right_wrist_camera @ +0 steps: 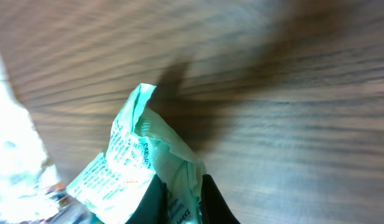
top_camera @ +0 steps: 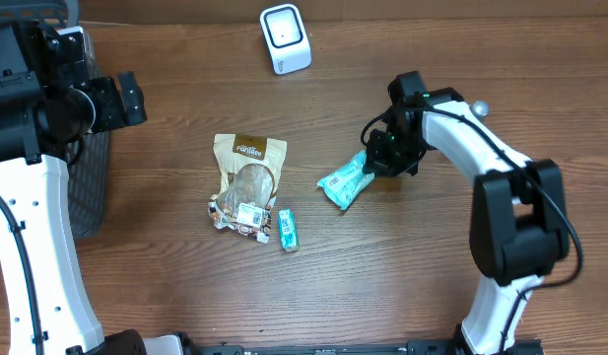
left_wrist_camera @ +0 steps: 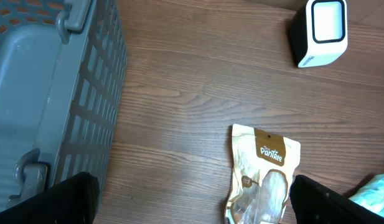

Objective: Scan the item barcode
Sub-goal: 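Lift the wipes packet upright with the right gripper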

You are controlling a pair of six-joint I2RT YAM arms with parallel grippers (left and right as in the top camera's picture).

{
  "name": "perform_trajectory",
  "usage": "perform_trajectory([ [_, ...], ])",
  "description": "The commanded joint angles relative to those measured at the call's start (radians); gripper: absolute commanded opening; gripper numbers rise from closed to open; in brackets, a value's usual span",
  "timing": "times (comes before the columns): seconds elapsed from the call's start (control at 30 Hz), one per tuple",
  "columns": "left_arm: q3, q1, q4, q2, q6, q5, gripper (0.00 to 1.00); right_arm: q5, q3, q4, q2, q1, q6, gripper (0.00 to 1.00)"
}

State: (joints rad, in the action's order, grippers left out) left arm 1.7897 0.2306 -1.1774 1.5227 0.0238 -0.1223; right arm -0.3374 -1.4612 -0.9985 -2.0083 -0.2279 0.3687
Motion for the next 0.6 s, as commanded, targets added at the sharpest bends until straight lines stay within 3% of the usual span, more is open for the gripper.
perform_trajectory([
  [0.0,0.011,-0.003,0.002,0.002,0.006,0.002,1.00,-0.032,-0.046,0.002,0.189,0.001,-0.042,0.04],
  [0.23,0.011,-0.003,0.003,0.002,0.006,0.002,1.00,-0.169,-0.046,-0.054,0.375,0.000,-0.135,0.04],
  [0.57,0.011,-0.003,0.003,0.002,0.006,0.002,1.00,-0.173,-0.045,-0.159,0.396,0.000,-0.135,0.04],
])
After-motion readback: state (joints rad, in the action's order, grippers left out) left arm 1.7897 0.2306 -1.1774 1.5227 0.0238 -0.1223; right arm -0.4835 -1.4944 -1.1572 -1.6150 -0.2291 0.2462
